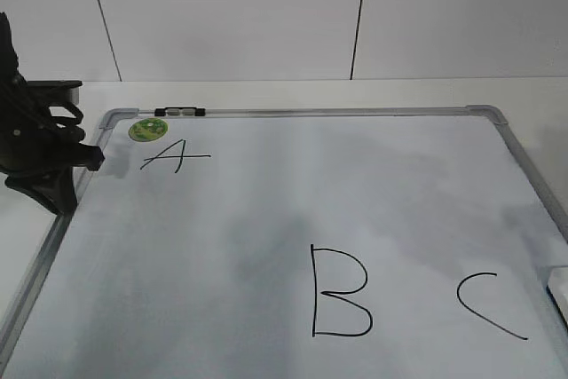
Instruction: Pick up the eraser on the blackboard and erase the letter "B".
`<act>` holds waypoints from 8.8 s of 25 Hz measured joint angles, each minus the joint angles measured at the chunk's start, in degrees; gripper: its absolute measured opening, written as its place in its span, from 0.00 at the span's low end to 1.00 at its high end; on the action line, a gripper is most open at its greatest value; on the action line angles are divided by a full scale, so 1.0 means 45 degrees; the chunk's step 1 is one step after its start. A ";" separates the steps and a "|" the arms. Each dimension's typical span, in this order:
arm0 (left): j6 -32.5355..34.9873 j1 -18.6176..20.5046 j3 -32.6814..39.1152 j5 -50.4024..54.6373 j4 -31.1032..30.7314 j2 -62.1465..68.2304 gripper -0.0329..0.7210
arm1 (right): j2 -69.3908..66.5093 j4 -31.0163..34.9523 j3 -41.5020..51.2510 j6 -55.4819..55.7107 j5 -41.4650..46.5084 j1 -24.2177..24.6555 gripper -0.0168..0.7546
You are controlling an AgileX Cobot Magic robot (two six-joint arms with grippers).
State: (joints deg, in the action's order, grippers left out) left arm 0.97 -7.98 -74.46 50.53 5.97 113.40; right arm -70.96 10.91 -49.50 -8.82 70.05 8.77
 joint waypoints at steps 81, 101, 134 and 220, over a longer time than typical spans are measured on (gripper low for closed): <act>0.0000 0.0000 -0.0021 -0.0041 0.0021 0.0000 0.10 | -0.3292 -0.1019 0.1119 0.0501 -0.2617 -0.1099 0.89; 0.0000 0.0000 -0.0021 -0.0099 0.0049 0.0000 0.10 | -0.3928 -0.1306 0.1238 0.0501 -0.3336 -0.1099 0.89; 0.0000 0.0000 -0.0021 -0.0127 0.0049 0.0000 0.10 | -0.3351 -0.0031 -0.1084 0.0635 -0.0973 -0.1571 0.75; 0.0000 0.0000 -0.0026 -0.0008 0.0028 0.0021 0.10 | -0.9963 -0.2519 -0.7493 0.3576 -0.1001 -0.8464 0.75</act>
State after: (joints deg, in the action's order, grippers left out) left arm 0.97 -7.98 -74.58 50.49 6.10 113.50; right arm -115.79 -0.43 -83.22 7.27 65.54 -29.32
